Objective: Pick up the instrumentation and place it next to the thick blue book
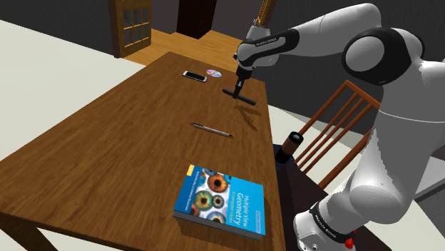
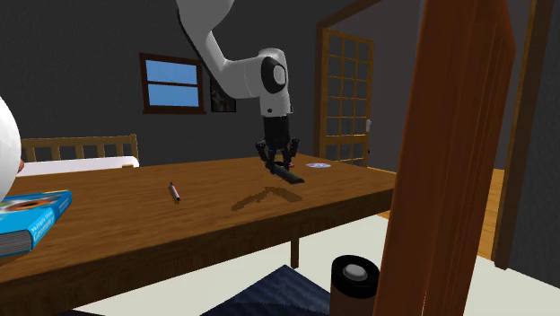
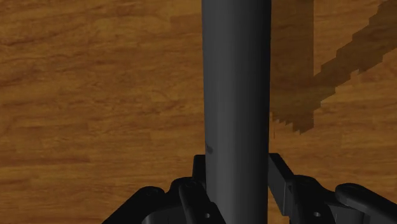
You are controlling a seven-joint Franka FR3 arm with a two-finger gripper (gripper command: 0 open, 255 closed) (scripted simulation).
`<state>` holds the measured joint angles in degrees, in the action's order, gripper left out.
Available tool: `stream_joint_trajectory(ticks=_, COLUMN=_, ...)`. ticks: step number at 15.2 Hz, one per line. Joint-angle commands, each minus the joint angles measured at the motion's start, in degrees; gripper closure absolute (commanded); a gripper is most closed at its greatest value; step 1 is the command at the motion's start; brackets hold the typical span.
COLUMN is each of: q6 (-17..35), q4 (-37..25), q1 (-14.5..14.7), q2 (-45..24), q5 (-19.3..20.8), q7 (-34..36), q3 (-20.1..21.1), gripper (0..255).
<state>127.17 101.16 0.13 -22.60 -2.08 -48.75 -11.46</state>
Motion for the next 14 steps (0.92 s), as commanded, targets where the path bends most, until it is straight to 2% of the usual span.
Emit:
stream_joint_trajectory(ticks=1, q6=-1.41, q4=-0.78, q1=0.03, q2=0.62, q5=0.14, q7=0.03, q3=-0.08, gripper=255)
stream_joint_trajectory(ticks=12, q6=-8.74, q4=-5.12, q1=0.21, q2=3.65, q5=0.80, q7=0.22, q3=-0.38, gripper=255)
stream_joint_trajectory(ticks=14, q6=-8.34, q4=-3.40, q1=1.12, q2=4.96, q5=1.25, q7=1.45, q3=-0.14, gripper=255)
